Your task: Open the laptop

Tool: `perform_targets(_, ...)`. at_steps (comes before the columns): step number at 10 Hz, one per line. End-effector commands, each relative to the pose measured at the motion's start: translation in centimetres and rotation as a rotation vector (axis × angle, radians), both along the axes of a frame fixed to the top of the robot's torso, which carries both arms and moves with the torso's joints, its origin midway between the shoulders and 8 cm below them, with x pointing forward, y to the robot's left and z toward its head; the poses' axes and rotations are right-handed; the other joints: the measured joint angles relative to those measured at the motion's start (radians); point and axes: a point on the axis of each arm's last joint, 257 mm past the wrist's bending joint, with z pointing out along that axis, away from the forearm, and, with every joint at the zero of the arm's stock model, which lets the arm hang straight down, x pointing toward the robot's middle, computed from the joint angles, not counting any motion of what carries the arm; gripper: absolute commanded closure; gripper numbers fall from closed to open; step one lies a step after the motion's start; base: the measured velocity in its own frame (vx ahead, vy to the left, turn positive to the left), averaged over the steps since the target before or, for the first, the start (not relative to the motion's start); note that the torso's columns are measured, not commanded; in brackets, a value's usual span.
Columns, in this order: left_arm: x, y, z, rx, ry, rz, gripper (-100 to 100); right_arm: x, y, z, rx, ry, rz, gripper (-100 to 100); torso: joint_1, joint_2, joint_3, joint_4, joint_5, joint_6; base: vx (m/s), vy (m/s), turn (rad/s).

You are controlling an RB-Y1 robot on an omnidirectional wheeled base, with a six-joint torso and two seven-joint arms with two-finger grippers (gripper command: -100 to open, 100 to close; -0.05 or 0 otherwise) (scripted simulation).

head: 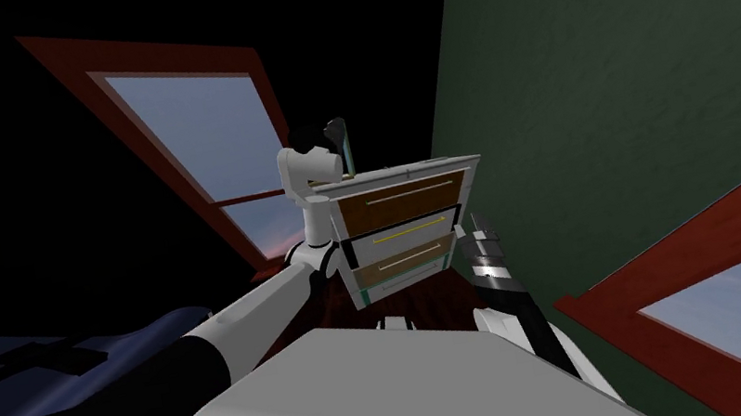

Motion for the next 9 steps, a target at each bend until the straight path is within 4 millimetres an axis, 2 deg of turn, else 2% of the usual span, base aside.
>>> perform_targets(1,-0.2,-0.3,1.3,-0.005,0.034,0.006,-100,0.0,0.0,0.0,0.000,0.000,0.000,0,0.000,-0.001,0.000,0.000,0.000,0.000,0.058,-0.014,0.037)
perform_targets(2,-0.1,-0.3,1.1,-0.005,0.044,0.009,-100,0.0,0.0,0.0,0.000,0.000,0.000,0,0.000,-0.001,-0.001,0.000,0.000,0.000,0.029,-0.011,0.000)
perform_targets(4,-0.4,-0.6,2.2,-0.009,0.074,0.012,-100,0.0,0.0,0.0,0.000,0.000,0.000,0,0.000,-0.001,0.000,0.000,0.000,0.000,0.054,-0.011,0.048)
perform_targets(5,-0.3,-0.6,2.0,-0.009,0.082,0.015,-100,0.0,0.0,0.0,0.000,0.000,0.000,0,0.000,-0.001,-0.001,0.000,0.000,0.000,0.027,-0.002,-0.004)
perform_targets(8,-0.5,-1.0,3.1,-0.012,0.147,0.020,-100,0.0,0.0,0.0,0.000,0.000,0.000,0,0.000,-0.001,-0.001,0.000,0.000,0.000,0.065,-0.006,0.056)
perform_targets(9,-1.1,-1.4,3.8,-0.013,0.150,0.017,-100,0.0,0.0,0.0,0.000,0.000,0.000,0,-0.001,-0.002,-0.001,-0.001,0.000,0.000,0.073,-0.012,0.039)
